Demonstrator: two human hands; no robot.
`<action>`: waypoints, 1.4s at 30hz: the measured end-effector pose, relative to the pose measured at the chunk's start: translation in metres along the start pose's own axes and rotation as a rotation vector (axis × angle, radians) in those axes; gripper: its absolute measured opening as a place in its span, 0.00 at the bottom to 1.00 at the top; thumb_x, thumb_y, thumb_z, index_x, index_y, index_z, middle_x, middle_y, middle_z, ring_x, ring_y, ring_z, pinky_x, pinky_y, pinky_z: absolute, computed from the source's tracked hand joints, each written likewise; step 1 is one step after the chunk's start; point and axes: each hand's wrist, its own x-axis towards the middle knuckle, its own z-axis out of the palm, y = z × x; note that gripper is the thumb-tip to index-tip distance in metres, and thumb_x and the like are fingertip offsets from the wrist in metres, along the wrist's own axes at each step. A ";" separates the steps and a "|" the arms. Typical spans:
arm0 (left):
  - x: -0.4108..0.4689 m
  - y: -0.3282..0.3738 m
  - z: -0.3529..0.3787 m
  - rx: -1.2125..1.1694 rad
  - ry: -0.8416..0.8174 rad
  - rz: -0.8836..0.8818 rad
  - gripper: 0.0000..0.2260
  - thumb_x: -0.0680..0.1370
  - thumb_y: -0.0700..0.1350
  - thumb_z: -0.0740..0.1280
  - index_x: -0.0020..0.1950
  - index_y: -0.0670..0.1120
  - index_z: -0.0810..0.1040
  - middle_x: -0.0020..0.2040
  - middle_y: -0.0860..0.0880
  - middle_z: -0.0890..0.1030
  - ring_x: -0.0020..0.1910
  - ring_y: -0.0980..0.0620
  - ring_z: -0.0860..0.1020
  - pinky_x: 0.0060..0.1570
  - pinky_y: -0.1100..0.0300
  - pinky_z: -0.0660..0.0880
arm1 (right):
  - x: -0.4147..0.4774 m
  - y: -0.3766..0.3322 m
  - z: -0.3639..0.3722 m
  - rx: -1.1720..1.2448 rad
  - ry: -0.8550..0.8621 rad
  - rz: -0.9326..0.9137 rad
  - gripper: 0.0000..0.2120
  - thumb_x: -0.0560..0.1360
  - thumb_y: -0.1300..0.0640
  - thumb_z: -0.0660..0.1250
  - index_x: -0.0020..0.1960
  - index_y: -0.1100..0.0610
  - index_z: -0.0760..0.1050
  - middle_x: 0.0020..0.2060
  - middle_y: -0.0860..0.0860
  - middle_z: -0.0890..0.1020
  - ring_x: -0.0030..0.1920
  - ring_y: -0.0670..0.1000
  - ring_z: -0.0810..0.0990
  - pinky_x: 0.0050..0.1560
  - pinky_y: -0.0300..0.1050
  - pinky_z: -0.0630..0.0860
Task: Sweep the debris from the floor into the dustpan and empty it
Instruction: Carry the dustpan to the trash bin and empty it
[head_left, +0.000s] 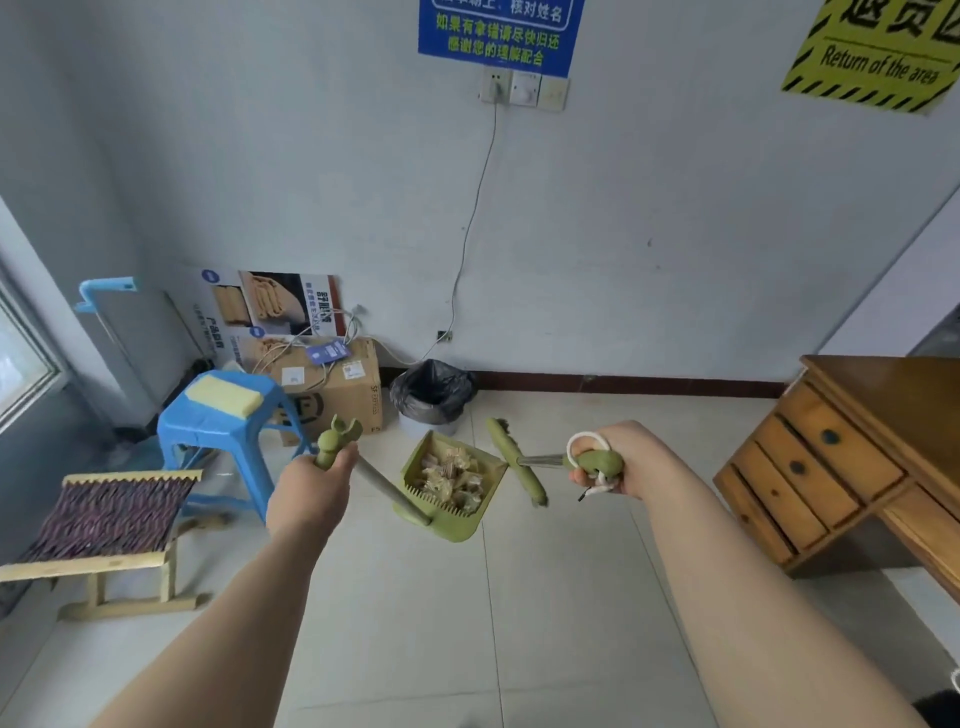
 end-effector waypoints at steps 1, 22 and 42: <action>0.015 0.011 0.009 -0.015 0.007 -0.002 0.22 0.76 0.64 0.63 0.44 0.45 0.79 0.33 0.47 0.78 0.34 0.45 0.77 0.33 0.56 0.67 | 0.017 -0.015 -0.004 0.003 -0.003 0.001 0.08 0.73 0.70 0.61 0.36 0.64 0.72 0.33 0.61 0.76 0.30 0.55 0.76 0.16 0.33 0.65; 0.297 0.156 0.115 -0.584 0.014 -0.374 0.21 0.78 0.60 0.65 0.61 0.46 0.77 0.40 0.46 0.76 0.36 0.47 0.74 0.45 0.48 0.75 | 0.265 -0.253 0.010 -0.021 0.123 -0.105 0.06 0.68 0.70 0.67 0.34 0.64 0.74 0.30 0.59 0.76 0.26 0.55 0.77 0.24 0.37 0.71; 0.389 0.171 0.172 -1.164 0.141 -1.073 0.14 0.76 0.58 0.68 0.38 0.50 0.74 0.31 0.51 0.72 0.24 0.56 0.66 0.26 0.62 0.66 | 0.392 -0.328 0.021 -0.114 0.033 -0.003 0.09 0.74 0.69 0.64 0.35 0.63 0.74 0.33 0.60 0.76 0.30 0.56 0.78 0.18 0.34 0.68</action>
